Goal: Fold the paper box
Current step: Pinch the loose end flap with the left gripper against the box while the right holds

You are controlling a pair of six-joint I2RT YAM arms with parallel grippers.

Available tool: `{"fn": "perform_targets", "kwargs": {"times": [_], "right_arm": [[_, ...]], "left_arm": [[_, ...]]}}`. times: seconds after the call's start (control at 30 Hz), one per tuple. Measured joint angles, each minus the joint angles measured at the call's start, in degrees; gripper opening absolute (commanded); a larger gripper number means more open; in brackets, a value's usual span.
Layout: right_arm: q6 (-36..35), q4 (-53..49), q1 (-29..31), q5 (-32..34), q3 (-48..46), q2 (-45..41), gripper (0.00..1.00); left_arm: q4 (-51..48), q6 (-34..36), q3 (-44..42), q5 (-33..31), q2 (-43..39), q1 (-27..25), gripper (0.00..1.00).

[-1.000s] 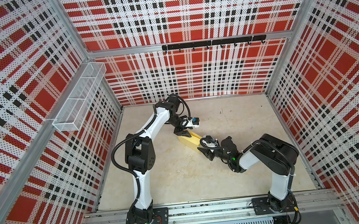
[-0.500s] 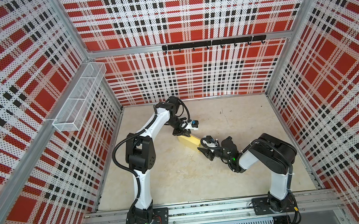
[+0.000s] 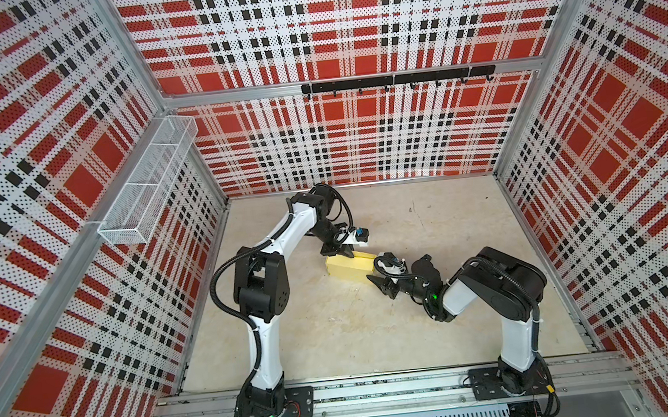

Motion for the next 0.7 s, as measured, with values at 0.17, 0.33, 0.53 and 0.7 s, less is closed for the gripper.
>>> {"fn": "perform_targets", "kwargs": {"times": [0.17, 0.33, 0.53, 0.7], "right_arm": [[0.59, 1.33, -0.04, -0.28, 0.55, 1.51, 0.57], [0.74, 2.54, -0.2, -1.09, 1.6, 3.3, 0.61], [0.66, 3.91, -0.42, -2.54, 2.51, 4.72, 0.62], [0.57, 5.33, -0.68, -4.09, 3.08, 6.19, 0.52]], "left_arm": [[0.02, 0.39, -0.52, 0.02, 0.0, 0.0, 0.15], [0.09, 0.81, -1.03, 0.26, -0.09, 0.0, 0.16], [0.07, 1.01, -1.07, 0.63, -0.11, 0.0, 0.16], [0.09, 1.05, -1.07, 0.66, -0.15, 0.0, 0.19]]}}
